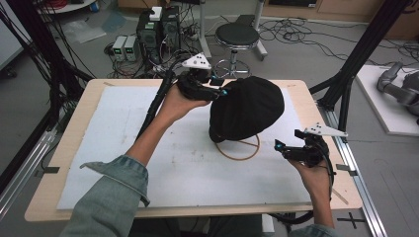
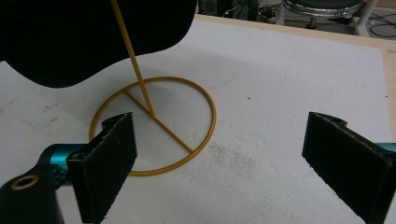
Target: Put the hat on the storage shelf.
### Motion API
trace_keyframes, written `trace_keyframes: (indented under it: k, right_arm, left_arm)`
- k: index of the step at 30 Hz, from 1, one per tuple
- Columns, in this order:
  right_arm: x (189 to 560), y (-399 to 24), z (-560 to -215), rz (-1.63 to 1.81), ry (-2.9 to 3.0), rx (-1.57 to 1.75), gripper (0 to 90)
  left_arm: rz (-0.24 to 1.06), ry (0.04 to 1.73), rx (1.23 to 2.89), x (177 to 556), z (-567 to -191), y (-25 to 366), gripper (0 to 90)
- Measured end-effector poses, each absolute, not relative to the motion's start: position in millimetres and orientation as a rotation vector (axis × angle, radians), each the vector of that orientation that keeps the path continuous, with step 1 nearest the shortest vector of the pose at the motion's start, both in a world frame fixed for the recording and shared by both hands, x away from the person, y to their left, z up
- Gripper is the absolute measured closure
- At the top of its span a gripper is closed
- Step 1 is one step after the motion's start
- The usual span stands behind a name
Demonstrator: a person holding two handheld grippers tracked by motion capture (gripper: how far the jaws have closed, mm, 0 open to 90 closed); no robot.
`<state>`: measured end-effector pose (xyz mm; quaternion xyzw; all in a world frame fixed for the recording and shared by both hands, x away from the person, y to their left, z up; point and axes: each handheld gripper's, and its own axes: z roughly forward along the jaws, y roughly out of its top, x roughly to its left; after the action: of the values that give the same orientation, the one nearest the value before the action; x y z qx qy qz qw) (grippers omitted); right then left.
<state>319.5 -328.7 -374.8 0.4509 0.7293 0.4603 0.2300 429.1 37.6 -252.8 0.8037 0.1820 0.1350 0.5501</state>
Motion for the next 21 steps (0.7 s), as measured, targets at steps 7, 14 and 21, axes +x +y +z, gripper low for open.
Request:
trace_keyframes:
  k: [7,14,21]
  right_arm:
    - [320,-328,-375,1.263,2.006,1.251,9.8]
    - [321,-328,-376,1.262,2.009,1.250,9.8]
    - [322,-329,-377,1.264,2.008,1.251,9.8]
  left_arm:
    - [0.364,0.461,1.897,427,-251,63,48.4]
    - [0.409,0.517,1.897,425,-250,98,45.6]
    - [0.456,0.550,1.897,420,-247,124,44.2]
